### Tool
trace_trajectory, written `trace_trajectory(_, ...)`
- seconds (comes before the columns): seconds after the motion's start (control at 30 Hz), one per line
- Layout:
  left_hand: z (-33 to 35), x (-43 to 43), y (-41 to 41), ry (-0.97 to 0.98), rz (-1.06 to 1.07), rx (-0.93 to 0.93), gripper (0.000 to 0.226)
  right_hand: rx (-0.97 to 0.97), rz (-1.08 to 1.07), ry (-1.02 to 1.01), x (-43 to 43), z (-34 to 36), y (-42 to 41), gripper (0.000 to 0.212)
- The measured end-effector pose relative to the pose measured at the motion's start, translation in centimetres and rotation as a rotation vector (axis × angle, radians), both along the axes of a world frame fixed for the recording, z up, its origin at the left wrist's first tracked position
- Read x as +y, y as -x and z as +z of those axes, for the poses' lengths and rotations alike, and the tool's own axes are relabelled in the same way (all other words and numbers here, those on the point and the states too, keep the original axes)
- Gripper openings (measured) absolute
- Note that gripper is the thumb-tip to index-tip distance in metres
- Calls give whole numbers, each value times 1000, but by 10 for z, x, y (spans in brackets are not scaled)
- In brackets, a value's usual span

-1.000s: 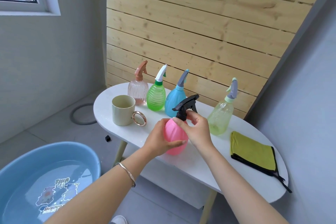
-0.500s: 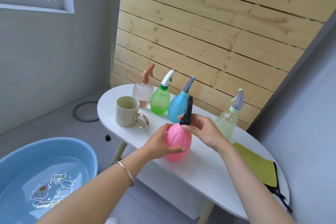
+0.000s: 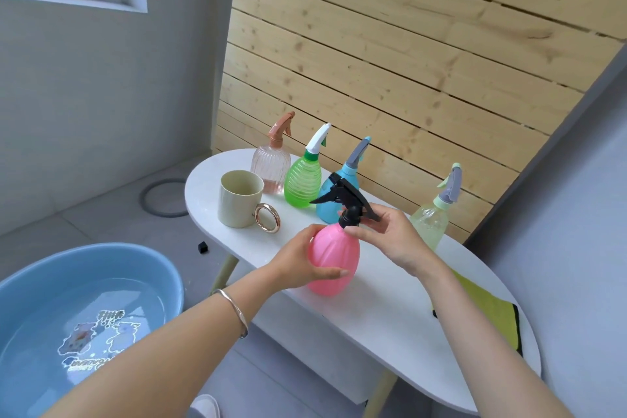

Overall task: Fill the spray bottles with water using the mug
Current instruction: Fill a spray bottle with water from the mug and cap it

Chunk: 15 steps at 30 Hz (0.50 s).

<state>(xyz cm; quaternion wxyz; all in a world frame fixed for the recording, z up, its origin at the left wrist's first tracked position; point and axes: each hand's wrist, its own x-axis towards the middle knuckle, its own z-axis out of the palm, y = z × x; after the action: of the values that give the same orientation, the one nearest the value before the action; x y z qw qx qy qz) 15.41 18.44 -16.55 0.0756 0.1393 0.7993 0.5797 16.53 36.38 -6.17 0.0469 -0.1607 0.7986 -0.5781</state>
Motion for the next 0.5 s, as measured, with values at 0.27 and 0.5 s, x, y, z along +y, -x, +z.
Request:
trace_trajectory(0.27, -1, 2, -1, -12, -2, -3, 94, 58, -22, -28, 3, -1, 0, 24)
trace_trajectory(0.5, -2, 2, -1, -20, 3, 1, 95, 120, -93, -78, -5, -8, -3, 23)
